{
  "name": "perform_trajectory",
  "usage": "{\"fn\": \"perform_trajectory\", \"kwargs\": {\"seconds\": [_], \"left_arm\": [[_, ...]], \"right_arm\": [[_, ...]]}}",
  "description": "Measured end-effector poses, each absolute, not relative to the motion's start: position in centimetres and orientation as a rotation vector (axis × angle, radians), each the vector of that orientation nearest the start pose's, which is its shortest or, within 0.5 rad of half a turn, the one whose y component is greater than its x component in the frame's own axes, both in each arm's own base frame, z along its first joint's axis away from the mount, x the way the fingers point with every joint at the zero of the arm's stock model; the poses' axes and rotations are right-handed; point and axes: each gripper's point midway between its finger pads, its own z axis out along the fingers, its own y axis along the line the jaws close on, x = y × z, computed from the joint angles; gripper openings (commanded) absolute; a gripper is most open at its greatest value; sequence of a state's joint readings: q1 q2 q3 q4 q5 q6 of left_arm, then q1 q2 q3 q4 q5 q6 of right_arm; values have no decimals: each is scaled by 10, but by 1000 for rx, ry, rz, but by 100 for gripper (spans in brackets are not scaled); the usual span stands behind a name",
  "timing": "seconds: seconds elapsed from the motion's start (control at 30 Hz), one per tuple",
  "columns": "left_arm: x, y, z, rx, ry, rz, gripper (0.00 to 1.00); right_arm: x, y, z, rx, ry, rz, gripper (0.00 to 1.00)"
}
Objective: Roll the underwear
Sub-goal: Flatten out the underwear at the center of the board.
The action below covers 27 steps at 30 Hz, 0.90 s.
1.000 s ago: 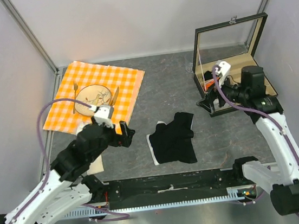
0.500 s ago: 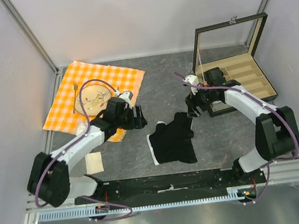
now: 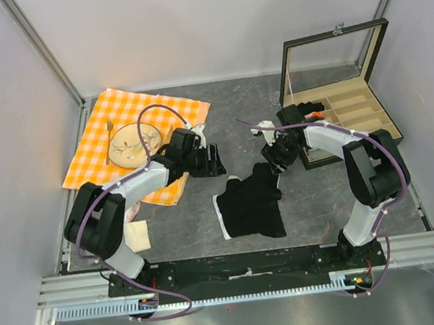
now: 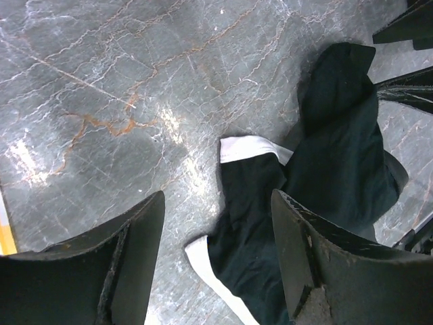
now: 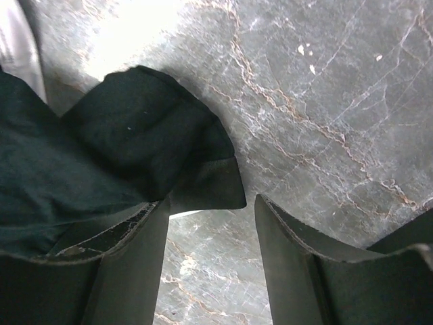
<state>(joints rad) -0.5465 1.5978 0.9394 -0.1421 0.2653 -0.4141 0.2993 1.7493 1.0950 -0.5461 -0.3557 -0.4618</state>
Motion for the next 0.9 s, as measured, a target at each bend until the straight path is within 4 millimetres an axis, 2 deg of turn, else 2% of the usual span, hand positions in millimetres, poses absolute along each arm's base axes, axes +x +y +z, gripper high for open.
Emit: {"fn": "perform_trajectory", "kwargs": {"seconds": [0.23,0.53,0.73,0.9], "left_arm": [[314,-268,67,330,2484,-770,65],[320,-282,47,370,2532,-802,59],[318,-295,32,416,2570,-804,55],[319,-305,29,442,2576,-809,53]], "right_arm": [[325,139,20,-1108,2513,389,51],[326,138,19,-1123,2507,383,20],[326,139,20,-1120,2506,392,12],[328,140,20,-1119,2498,392,10]]}}
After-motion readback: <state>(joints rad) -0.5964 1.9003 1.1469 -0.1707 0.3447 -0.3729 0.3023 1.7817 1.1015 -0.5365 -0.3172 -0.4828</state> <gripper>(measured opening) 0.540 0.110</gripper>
